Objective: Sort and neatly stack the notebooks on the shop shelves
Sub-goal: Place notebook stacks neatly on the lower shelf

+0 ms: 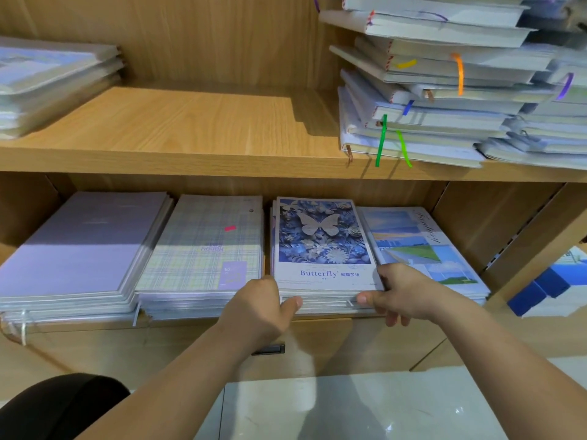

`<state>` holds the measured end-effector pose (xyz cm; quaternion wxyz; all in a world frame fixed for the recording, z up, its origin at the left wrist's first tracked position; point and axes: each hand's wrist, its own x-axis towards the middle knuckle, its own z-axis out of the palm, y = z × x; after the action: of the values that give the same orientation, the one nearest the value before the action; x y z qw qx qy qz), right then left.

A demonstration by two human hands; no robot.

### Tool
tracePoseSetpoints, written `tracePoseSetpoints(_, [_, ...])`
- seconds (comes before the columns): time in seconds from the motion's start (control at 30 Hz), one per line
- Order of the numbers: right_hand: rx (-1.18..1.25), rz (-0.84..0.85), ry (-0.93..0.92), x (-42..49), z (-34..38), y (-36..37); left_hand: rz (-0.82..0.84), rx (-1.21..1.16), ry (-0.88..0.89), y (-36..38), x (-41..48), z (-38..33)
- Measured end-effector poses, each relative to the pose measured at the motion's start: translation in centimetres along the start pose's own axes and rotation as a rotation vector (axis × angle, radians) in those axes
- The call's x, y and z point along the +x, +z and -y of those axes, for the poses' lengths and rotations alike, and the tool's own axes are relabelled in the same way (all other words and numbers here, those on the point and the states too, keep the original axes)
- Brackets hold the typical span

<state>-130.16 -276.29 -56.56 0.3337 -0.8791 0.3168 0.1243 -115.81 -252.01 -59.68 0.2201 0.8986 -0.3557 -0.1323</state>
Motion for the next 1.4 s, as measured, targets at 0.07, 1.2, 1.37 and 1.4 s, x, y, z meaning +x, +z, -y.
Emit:
tracePoseSetpoints(0.07, [0.008, 0.01, 0.004, 0.5, 0.0, 0.1, -0.007, 0.055, 0.007, 0.2, 0.1, 0.0])
tracePoseSetpoints(1.2, [0.233, -0.006, -0.041, -1.1, -0.8, 0.6, -0.021, -0.06, -0.016, 1.4, -0.8, 0.9])
tracePoseSetpoints(1.37, [0.165, 0.048, 0.034, -0.6, -1.1, 0.9, -0.057, -0.059, 0.0, 1.9, -0.9, 1.3])
tracePoseSetpoints(1.4, [0.144, 0.063, 0.055, -0.6, -1.1, 1.2, -0.071, -0.063, -0.015, 2.1, -0.9, 1.3])
